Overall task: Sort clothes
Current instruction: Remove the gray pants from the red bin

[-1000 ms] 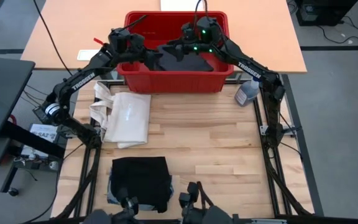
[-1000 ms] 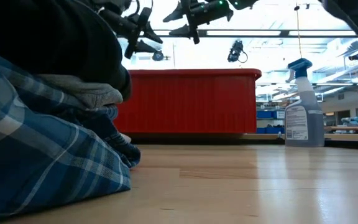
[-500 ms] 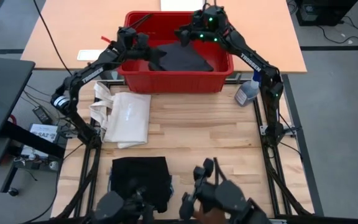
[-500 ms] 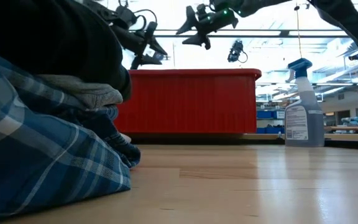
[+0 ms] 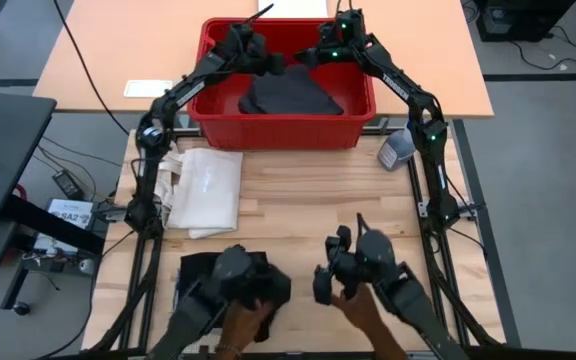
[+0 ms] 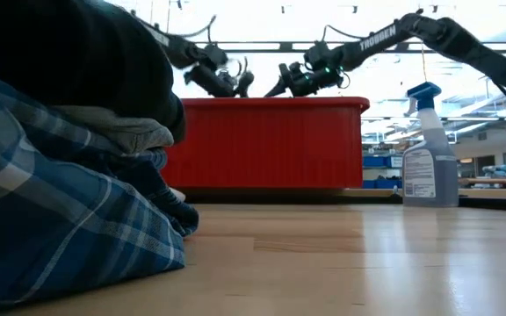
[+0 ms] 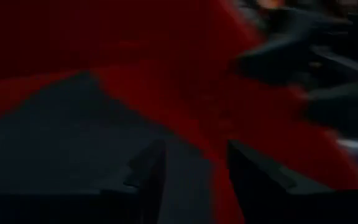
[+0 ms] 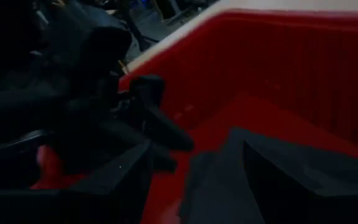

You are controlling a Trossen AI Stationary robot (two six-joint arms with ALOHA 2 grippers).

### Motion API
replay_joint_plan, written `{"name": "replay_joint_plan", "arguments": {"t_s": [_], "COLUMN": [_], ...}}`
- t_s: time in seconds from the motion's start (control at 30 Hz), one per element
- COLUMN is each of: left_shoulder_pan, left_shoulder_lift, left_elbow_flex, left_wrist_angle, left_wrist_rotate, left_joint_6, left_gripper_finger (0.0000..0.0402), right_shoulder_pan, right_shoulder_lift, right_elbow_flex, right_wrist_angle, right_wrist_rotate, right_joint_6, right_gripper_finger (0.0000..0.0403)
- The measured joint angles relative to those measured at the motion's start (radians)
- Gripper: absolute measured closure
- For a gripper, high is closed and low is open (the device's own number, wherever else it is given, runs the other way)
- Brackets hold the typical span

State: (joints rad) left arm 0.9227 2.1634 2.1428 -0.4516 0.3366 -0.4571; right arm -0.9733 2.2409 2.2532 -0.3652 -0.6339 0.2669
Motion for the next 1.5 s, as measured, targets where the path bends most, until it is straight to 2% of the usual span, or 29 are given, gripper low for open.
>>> {"name": "replay_joint_plan", "arguments": {"t_s": [0.13,0.27,0.47,0.6,0.73,0.9,1.03,1.13,1.23,1.37,1.5], "left_shoulder_pan": [0.025,0.045,0.07,0.07,0.068,0.078,0.087,0.096,0.097,0.093,0.094], "left_shoulder_lift": [0.102,0.158,0.197,0.193,0.19,0.231,0.257,0.271,0.272,0.271,0.252], "left_elbow_flex": [0.081,0.096,0.096,0.096,0.096,0.096,0.096,0.096,0.096,0.096,0.097], "left_wrist_angle": [-0.121,-0.171,-0.232,-0.258,-0.295,-0.304,-0.292,-0.284,-0.277,-0.275,-0.273], "left_wrist_rotate": [-0.098,-0.182,-0.334,-0.459,-0.452,-0.338,-0.294,-0.251,-0.239,-0.224,-0.138], "left_joint_6": [0.025,0.031,0.103,0.163,0.135,0.072,0.026,0.012,0.032,0.064,0.065], "left_gripper_finger": [0.0193,0.0139,0.0066,0.0048,0.0047,0.0047,0.0049,0.0068,0.0114,0.0211,0.0327], "right_shoulder_pan": [-0.046,-0.08,-0.09,-0.08,-0.068,-0.044,-0.03,-0.022,-0.017,-0.017,-0.027], "right_shoulder_lift": [0.026,0.042,0.05,0.05,0.049,0.049,0.049,0.049,0.049,0.049,0.049], "right_elbow_flex": [0.0,0.0,0.0,0.0,0.0,0.0,0.0,0.0,0.0,0.0,0.0], "right_wrist_angle": [-0.02,-0.049,-0.165,-0.184,-0.176,-0.151,-0.138,-0.137,-0.137,-0.137,-0.137], "right_wrist_rotate": [-0.069,-0.103,-0.173,-0.182,-0.179,-0.183,-0.202,-0.206,-0.206,-0.206,-0.206], "right_joint_6": [-0.004,0.0,-0.045,-0.062,-0.066,-0.062,-0.061,-0.061,-0.063,-0.066,-0.066], "right_gripper_finger": [0.0147,0.0147,0.0147,0.0147,0.0147,0.0147,0.0147,0.0147,0.0147,0.0147,0.0147]}}
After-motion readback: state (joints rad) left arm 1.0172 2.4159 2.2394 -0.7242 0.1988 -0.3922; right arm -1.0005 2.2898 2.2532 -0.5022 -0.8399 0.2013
